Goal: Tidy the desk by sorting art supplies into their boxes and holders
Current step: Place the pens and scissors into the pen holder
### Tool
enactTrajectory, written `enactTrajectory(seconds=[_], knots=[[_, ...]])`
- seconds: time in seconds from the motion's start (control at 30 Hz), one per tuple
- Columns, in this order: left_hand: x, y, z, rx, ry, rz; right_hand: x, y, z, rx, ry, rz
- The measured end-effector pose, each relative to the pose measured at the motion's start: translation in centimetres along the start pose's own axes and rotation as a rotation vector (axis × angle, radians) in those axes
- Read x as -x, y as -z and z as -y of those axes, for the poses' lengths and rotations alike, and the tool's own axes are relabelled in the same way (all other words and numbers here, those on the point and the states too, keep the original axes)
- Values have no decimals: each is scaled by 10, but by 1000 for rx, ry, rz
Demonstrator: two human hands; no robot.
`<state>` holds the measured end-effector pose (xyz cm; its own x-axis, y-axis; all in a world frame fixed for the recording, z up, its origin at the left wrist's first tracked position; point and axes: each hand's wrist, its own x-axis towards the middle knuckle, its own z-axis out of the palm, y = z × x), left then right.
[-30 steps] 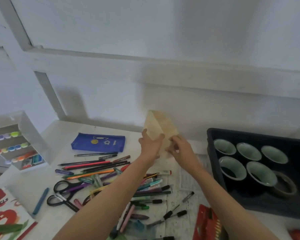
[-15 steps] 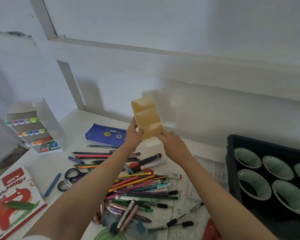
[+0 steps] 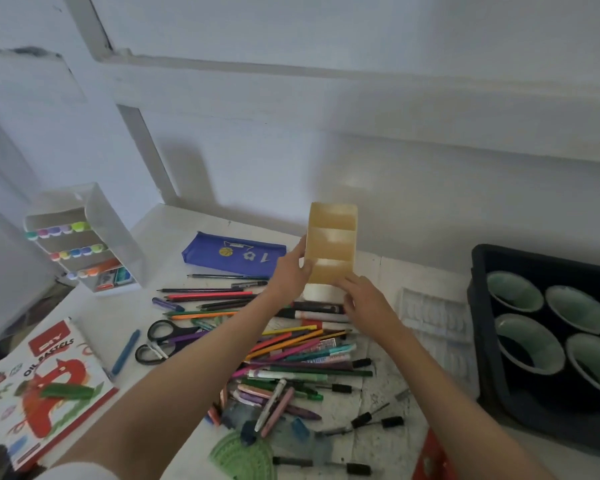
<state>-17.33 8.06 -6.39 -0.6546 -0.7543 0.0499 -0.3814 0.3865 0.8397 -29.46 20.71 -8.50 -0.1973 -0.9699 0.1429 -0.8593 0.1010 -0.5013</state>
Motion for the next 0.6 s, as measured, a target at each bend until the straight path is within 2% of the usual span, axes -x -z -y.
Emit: enactTrajectory(seconds=[0.1, 0.2, 0.33, 0.5, 0.6], knots=[[10, -2, -1, -4, 33, 16, 9, 2, 7, 52, -17, -3], [21, 4, 3, 50, 171, 33, 15, 6, 17, 173, 12, -90], [54, 33, 13, 55, 172, -111, 20, 6, 41, 179, 126, -220], [105, 94, 63, -166, 98, -294, 12, -22, 81, 129, 250, -95], [132, 135, 98, -398, 80, -283, 3, -40, 105, 114, 345, -24]])
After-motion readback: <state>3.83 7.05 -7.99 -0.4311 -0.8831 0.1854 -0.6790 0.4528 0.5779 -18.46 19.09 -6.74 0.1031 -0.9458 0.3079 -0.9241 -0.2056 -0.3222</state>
